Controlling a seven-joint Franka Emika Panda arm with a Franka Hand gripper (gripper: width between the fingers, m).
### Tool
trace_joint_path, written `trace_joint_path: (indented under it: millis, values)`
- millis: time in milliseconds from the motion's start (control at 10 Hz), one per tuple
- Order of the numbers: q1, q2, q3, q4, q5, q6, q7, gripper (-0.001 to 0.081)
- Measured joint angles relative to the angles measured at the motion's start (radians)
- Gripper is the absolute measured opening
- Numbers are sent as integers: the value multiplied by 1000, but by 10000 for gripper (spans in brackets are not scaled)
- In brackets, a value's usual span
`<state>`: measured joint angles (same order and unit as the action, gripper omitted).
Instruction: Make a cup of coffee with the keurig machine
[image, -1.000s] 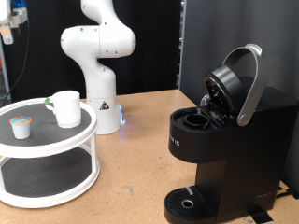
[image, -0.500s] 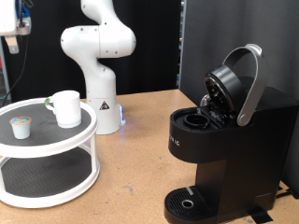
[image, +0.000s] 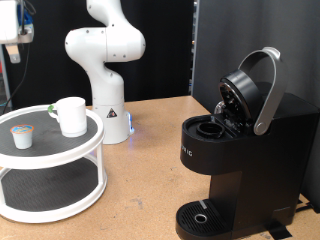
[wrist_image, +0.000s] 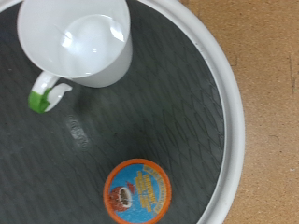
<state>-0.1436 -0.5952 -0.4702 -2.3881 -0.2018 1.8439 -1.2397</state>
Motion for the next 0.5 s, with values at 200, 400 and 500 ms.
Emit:
trace_joint_path:
  millis: [200, 400, 500]
  values:
    - [-1, 0, -15, -53, 0, 87, 0, 805]
    - [-2, 1, -23, -117, -25, 154, 0, 805]
    - [-2, 3, -25, -146, -45, 175, -1, 805]
